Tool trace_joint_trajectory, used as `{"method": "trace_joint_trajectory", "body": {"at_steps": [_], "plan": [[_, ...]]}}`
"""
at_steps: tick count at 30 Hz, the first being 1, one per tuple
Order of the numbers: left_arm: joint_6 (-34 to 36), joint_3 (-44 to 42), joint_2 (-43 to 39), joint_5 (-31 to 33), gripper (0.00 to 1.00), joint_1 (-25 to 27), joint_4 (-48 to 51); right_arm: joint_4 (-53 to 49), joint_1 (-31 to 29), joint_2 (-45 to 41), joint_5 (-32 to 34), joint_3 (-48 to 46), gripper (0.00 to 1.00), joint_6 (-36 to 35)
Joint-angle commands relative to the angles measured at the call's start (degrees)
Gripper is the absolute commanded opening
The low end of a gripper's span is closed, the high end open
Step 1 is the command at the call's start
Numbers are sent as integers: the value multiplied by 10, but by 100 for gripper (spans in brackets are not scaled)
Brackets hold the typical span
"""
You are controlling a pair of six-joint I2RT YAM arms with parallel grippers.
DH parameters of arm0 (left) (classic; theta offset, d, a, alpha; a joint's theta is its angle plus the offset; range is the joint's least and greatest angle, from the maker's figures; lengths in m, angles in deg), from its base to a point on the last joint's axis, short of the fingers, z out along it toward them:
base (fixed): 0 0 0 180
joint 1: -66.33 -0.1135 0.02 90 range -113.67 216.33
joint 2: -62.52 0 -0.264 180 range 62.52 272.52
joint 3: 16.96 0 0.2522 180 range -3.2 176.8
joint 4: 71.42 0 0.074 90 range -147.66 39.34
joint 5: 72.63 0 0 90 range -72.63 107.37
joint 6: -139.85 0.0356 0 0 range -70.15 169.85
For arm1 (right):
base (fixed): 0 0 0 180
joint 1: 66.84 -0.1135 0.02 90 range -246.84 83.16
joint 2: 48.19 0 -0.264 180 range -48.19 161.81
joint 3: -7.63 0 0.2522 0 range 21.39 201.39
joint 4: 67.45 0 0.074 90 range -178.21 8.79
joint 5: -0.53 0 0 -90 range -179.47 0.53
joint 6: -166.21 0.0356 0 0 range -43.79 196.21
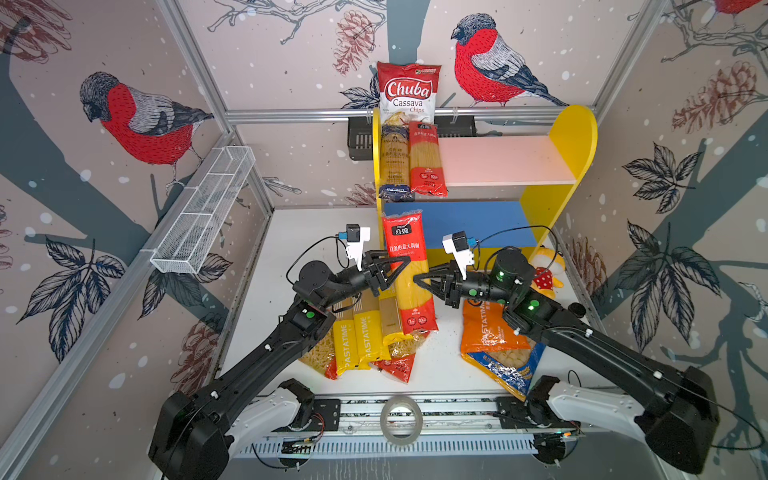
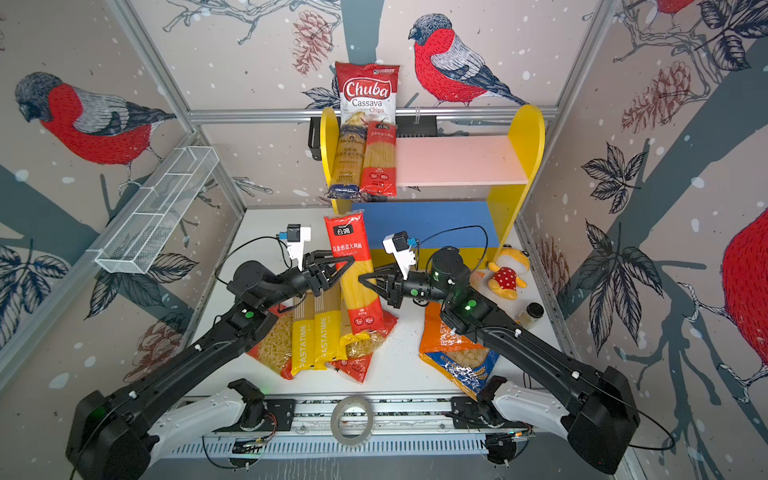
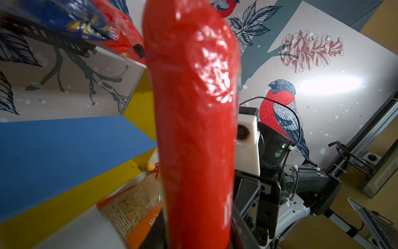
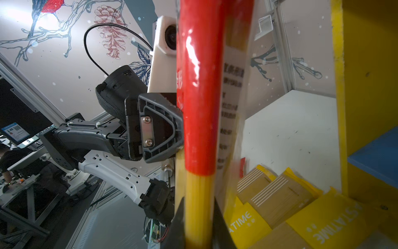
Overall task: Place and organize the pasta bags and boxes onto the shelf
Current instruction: 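Grasp the second red spaghetti bag with both grippers and lift it upright, then carry the red spaghetti bag up toward the pink shelf with both grippers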
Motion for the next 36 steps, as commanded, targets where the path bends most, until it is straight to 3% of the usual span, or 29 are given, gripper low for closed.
{"method": "trace_joint_trajectory", "body": {"at_steps": [1,6,13,20,24,30,36], "plan": [[19,18,7,-9,26,7,-45,80,3,-5,-28,-8,12,-3],[18,39,16,-6,12,11,-41,90,9,-17,-5,-27,23,5],[24,78,30,2,1,19,-38,88,15,-31,15,-44,29,1],[58,160,53,20,0,20,3,102,56,-60,-3,-80,63,26],[62,214,78,37,0,20,1,98,66,-74,-23,-93,70,30],[33,264,125,30,0,20,-36,134,67,-91,-14,-120,73,57],[6,286,158,25,0,20,-59,231,75,-79,-2,-135,67,121]]}}
